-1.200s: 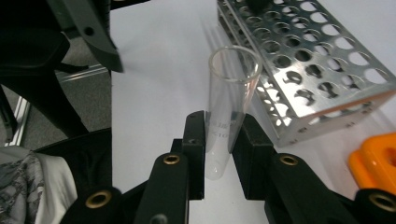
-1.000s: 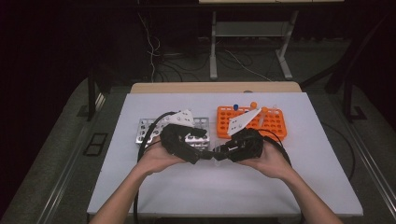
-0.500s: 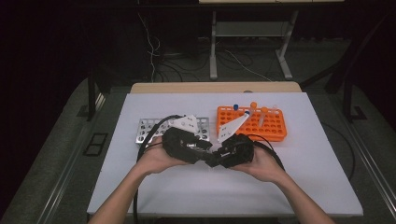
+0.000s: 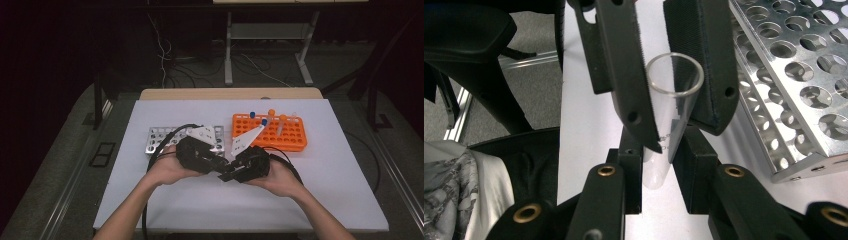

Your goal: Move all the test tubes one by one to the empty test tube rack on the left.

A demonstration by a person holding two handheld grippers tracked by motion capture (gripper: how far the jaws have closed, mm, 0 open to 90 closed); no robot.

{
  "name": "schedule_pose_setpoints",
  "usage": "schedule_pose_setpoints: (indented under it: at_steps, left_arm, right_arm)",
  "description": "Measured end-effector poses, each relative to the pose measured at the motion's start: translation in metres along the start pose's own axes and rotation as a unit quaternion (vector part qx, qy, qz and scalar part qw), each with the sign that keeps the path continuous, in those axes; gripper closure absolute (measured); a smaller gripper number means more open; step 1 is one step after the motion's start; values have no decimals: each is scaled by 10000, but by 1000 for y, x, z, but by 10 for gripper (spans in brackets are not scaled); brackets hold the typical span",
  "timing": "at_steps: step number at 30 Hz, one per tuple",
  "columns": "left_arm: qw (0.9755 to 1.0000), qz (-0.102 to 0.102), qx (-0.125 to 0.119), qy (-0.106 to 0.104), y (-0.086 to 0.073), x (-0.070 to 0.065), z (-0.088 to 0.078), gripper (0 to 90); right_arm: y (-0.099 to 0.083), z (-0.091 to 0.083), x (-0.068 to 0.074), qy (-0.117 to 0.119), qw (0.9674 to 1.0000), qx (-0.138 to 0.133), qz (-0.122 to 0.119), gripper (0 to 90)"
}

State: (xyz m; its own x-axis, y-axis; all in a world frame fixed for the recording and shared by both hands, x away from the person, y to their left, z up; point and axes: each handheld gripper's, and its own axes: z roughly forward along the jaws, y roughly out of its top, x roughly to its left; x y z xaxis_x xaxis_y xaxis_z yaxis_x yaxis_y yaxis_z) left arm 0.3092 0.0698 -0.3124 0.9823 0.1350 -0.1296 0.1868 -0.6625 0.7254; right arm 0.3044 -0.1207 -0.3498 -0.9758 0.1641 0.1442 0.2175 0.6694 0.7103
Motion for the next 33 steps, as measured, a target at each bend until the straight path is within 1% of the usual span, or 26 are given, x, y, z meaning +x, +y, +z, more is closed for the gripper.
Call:
schedule_pose_setpoints:
  at_steps: [2,5,6,8,9,10,11,15,16,17,20,21,22,25,26,27,28,29,30,31,33]
  left_arm:
    - [10000,26,28,32,3,0,-1,746]
    - [10000,3,2,30,5,2,-3,747]
    - [10000,-13,-31,45,8,3,-6,746]
    - [10000,-28,-57,55,8,4,-7,747]
    - [10000,-20,-47,79,10,6,-11,746]
    - [10000,-20,-47,79,10,6,-11,747]
    - [9999,-16,-57,92,11,6,-12,747]
    - [9998,-26,-120,143,14,9,-17,747]
    - [9998,-29,-112,162,15,10,-18,747]
    - [9998,-18,-109,169,16,11,-19,746]
    - [9997,-16,-125,216,17,13,-22,746]
    - [9996,-31,-140,222,18,14,-23,746]
    - [9996,-22,-147,235,18,15,-24,747]
    - [9995,-55,-140,279,19,18,-26,747]
    - [9994,-44,-139,306,19,19,-27,747]
    - [9994,-59,-149,315,19,20,-28,746]
    - [9993,-63,-154,329,19,21,-29,746]
    - [9992,-79,-159,354,19,22,-30,746]
    - [9991,-91,-182,380,19,24,-31,746]
    - [9990,-107,-189,391,19,25,-32,747]
    - [9988,-132,-197,423,19,27,-34,746]
  right_arm:
    - [-1,-1,-1,21,10000,-38,88,667]
    - [-4,-3,-1,-34,9998,-42,169,620]
    - [-6,-5,-1,-53,9998,-51,186,602]
    - [-8,-8,-2,-141,9996,-120,233,572]
    - [-10,-11,-2,-147,9994,-146,284,558]
    - [-10,-11,-2,-147,9994,-146,284,558]
    - [-14,-15,-2,-204,9989,-230,353,518]
    - [-21,-22,-5,-302,9978,-338,483,437]
    - [-21,-22,-5,-302,9978,-338,483,437]
    - [-25,-25,-6,-343,9971,-374,570,402]
    - [-29,-29,-6,-440,9959,-449,654,339]
    - [-29,-29,-6,-440,9959,-449,654,339]
    - [-31,-31,-6,-520,9948,-487,724,291]
    - [-33,-34,-8,-580,9934,-547,829,220]
    - [-33,-34,-8,-580,9934,-547,829,220]
    - [-34,-34,-8,-620,9928,-562,863,188]
    - [-35,-35,-9,-651,9923,-572,882,177]
    - [-37,-37,-9,-689,9911,-610,959,130]
    - [-37,-37,-9,-689,9911,-610,959,130]
    - [-40,-40,-10,-717,9902,-651,1006,113]
    - [-41,-42,-10,-728,9897,-674,1030,105]
